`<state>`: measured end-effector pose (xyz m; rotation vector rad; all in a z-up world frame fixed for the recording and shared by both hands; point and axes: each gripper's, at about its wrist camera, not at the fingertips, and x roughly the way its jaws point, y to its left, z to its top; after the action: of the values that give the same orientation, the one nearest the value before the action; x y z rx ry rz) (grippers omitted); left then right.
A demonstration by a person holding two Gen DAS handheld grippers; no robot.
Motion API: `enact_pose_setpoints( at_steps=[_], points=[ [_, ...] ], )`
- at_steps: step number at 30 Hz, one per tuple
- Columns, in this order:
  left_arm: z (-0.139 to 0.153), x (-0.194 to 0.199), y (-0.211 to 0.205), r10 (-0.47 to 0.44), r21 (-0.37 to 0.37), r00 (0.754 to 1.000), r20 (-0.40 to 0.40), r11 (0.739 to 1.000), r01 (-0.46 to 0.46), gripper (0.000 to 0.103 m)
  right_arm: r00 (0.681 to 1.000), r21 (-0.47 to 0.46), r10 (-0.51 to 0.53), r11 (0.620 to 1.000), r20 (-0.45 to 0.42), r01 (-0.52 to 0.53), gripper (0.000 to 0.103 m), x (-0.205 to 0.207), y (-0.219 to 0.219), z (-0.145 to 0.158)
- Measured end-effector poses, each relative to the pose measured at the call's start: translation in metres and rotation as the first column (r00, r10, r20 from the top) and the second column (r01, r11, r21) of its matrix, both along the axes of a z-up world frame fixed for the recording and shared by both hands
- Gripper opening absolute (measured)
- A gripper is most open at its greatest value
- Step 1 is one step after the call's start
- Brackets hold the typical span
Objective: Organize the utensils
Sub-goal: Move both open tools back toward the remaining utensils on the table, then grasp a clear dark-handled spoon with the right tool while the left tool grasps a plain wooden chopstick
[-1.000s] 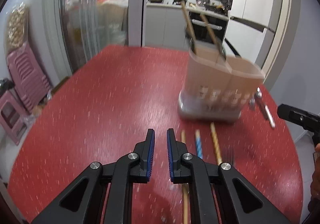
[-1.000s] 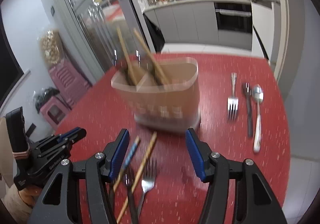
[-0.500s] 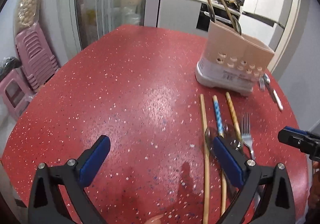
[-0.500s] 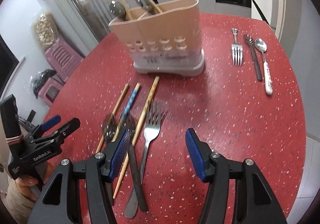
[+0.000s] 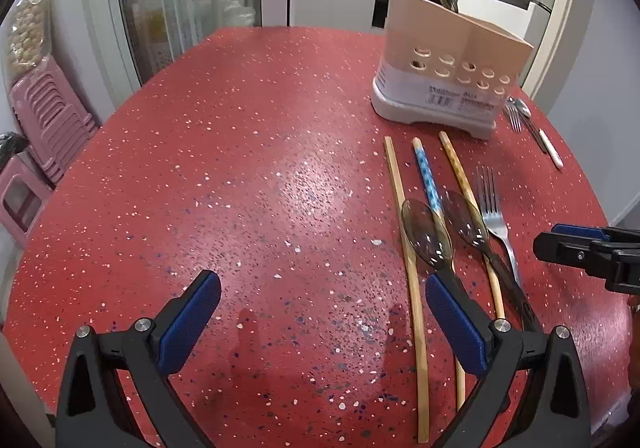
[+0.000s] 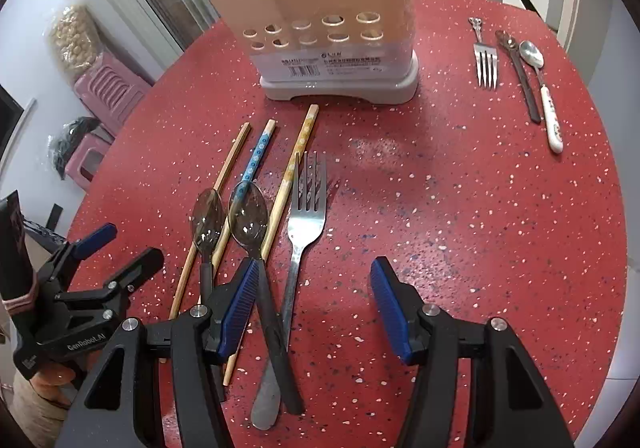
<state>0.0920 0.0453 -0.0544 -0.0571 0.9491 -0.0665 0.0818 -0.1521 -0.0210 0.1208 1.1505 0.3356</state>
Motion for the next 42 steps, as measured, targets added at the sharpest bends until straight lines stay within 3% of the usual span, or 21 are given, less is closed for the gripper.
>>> enact_pose_setpoints(
  at_steps=[14,21,24,38,42],
  points=[
    [-0.009,0.005,-0.015,-0.073,0.025,0.996,-0.057,0.997,0.075,0.103,0.980,-0.063,0.197,0.978,-0.013,-0.197,0.041,0.006,0.050,-0.005],
    [-0.016,0.011,-0.019,-0.089,0.044,0.993,-0.083,0.995,0.093,0.103,0.969,-0.100,0.243,0.964,-0.039,-0.245,0.018,0.011,0.065,-0.016],
    [-0.015,0.015,-0.018,-0.093,0.044,0.992,-0.086,0.994,0.097,0.103,0.968,-0.100,0.246,0.963,-0.050,-0.250,0.014,0.012,0.068,-0.018],
    [-0.012,0.030,-0.031,-0.166,0.055,0.979,-0.114,0.983,0.174,0.103,0.966,-0.081,0.255,0.963,-0.035,-0.257,0.013,0.011,0.064,-0.019],
    [-0.008,0.035,-0.039,-0.195,0.055,0.973,-0.122,0.978,0.203,0.095,0.970,-0.049,0.243,0.969,-0.013,-0.243,0.013,0.009,0.049,-0.013]
  ],
)
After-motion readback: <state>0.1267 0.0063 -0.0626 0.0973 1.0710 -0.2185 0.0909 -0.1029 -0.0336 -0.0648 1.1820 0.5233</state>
